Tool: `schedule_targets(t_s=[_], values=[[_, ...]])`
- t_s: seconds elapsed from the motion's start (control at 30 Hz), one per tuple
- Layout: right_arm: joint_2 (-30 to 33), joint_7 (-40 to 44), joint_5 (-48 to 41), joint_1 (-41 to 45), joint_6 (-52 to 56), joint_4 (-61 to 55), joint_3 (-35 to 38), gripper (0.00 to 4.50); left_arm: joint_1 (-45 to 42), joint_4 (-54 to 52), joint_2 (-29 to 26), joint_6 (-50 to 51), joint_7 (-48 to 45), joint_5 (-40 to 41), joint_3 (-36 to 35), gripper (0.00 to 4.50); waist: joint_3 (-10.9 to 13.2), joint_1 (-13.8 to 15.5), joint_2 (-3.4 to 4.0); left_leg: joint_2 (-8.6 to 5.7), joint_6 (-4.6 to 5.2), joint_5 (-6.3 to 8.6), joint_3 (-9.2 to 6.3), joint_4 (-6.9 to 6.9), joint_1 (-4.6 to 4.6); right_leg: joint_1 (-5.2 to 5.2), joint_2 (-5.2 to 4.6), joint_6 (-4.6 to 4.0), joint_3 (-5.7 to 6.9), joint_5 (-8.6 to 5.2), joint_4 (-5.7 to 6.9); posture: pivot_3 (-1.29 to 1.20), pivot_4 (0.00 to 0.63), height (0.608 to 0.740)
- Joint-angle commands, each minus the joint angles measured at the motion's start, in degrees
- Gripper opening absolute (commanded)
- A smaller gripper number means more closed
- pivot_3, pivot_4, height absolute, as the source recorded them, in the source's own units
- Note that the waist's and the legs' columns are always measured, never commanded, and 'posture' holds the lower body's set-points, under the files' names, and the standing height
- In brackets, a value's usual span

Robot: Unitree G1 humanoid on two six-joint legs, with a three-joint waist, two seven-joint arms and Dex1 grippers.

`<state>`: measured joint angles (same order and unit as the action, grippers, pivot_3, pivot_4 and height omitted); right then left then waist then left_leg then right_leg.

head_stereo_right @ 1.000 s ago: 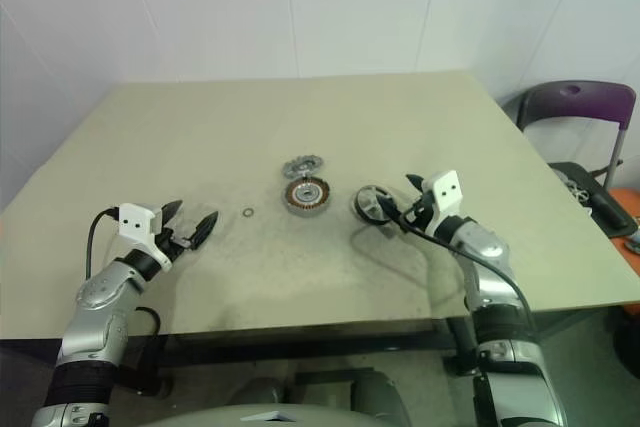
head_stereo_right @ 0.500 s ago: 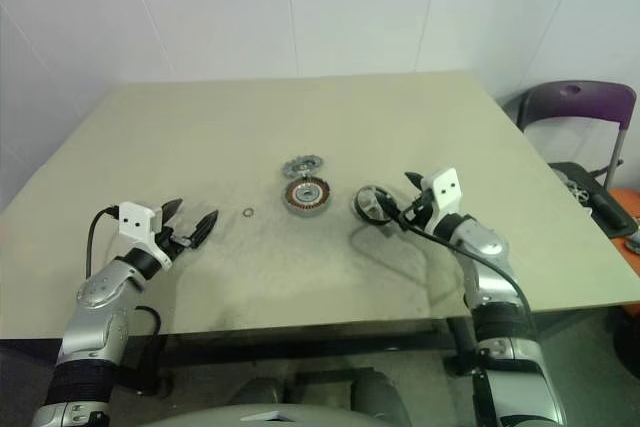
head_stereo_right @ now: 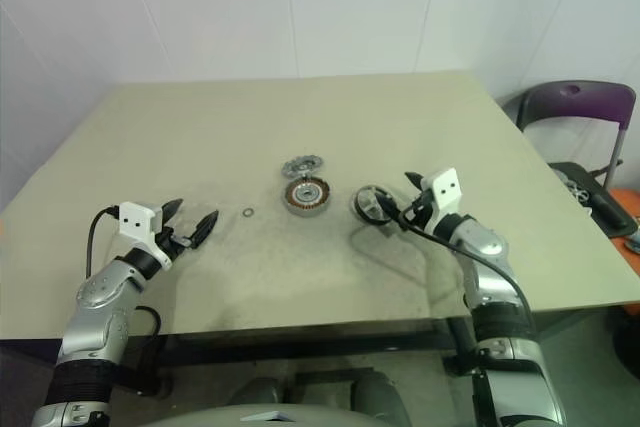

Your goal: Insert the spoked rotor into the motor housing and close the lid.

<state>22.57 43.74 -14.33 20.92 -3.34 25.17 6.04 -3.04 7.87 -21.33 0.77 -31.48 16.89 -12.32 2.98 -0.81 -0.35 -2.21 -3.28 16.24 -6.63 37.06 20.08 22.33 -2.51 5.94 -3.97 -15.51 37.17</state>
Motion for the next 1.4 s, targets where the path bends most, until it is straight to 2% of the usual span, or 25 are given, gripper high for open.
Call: schedule_targets(t_s=[0.03,0.2,0.33,0.5,0.67,0.87,1.13,1.4], values=[[0.1,0.2,-0.4,0.9,-0.7,-1.3,0.3,4.5,-1.1,-0.8,-0.9,-0.8,-0.1,0.6,-1.1,4.47,0.0,0.0,0.0,0.0,0.0,0.0,0.0,0.0,0.0,0.0,0.0,0.0,0.0,0.0,0.0,0.0,0.0,0.74],[1.0,2.2,1.7,2.0,2.9,-6.7,-4.2,4.5,-1.1,-0.9,-1.4,-0.6,-0.4,0.7,-1.5,4.47,0.0,-0.1,0.0,0.0,0.0,0.0,0.0,0.0,0.0,0.01,0.01,0.0,0.0,0.0,0.0,0.0,0.0,0.74],[1.3,4.3,2.5,6.6,11.0,-12.4,-9.0,4.5,-1.4,-0.6,-1.8,-0.6,-0.5,0.8,-1.6,4.47,0.0,-0.3,0.05,0.03,0.0,0.0,0.0,0.0,0.01,0.05,0.03,0.0,-0.01,0.0,0.02,0.0,0.0,0.74],[1.8,8.4,6.0,12.1,15.4,-14.8,-16.2,4.5,-1.1,-1.3,-1.4,-0.6,-0.4,0.8,-1.3,4.47,0.0,0.1,0.01,0.02,0.0,0.0,-0.04,-0.01,0.05,0.04,0.01,0.0,0.04,0.0,-0.02,0.0,0.0,0.74],[2.4,12.0,13.3,20.4,23.2,-12.4,-25.5,4.5,-1.1,-1.6,-1.3,-0.5,-0.2,0.8,-1.4,4.47,0.0,0.1,0.02,0.01,0.0,0.0,-0.04,-0.01,0.18,0.2,-0.01,0.0,0.05,0.01,-0.03,0.0,0.0,0.74],[-1.5,16.1,17.3,29.4,25.6,-6.0,-32.1,4.5,-0.4,-2.5,-0.9,-0.6,0.5,0.9,-1.6,4.47,0.0,-0.1,0.02,0.01,0.0,0.0,-0.04,-0.05,0.19,0.25,0.0,0.0,0.05,0.01,-0.01,0.0,0.0,0.74],[-5.5,18.0,25.3,36.5,18.4,3.0,-39.9,4.5,0.4,-3.5,-0.5,-0.6,1.6,1.0,-1.7,4.47,0.0,-0.1,0.02,-0.01,-0.01,0.0,-0.04,-0.08,0.3,0.39,-0.04,0.01,0.06,0.03,0.0,0.0,0.0,0.74],[-9.3,16.0,31.1,39.7,15.5,12.5,-42.0,4.5,0.7,-3.9,-0.3,-0.8,2.3,1.0,-1.7,4.47,0.0,-0.2,0.02,-0.01,-0.01,0.0,-0.04,-0.1,0.29,0.4,-0.02,0.01,0.06,0.03,0.02,0.0,0.0,0.74]])
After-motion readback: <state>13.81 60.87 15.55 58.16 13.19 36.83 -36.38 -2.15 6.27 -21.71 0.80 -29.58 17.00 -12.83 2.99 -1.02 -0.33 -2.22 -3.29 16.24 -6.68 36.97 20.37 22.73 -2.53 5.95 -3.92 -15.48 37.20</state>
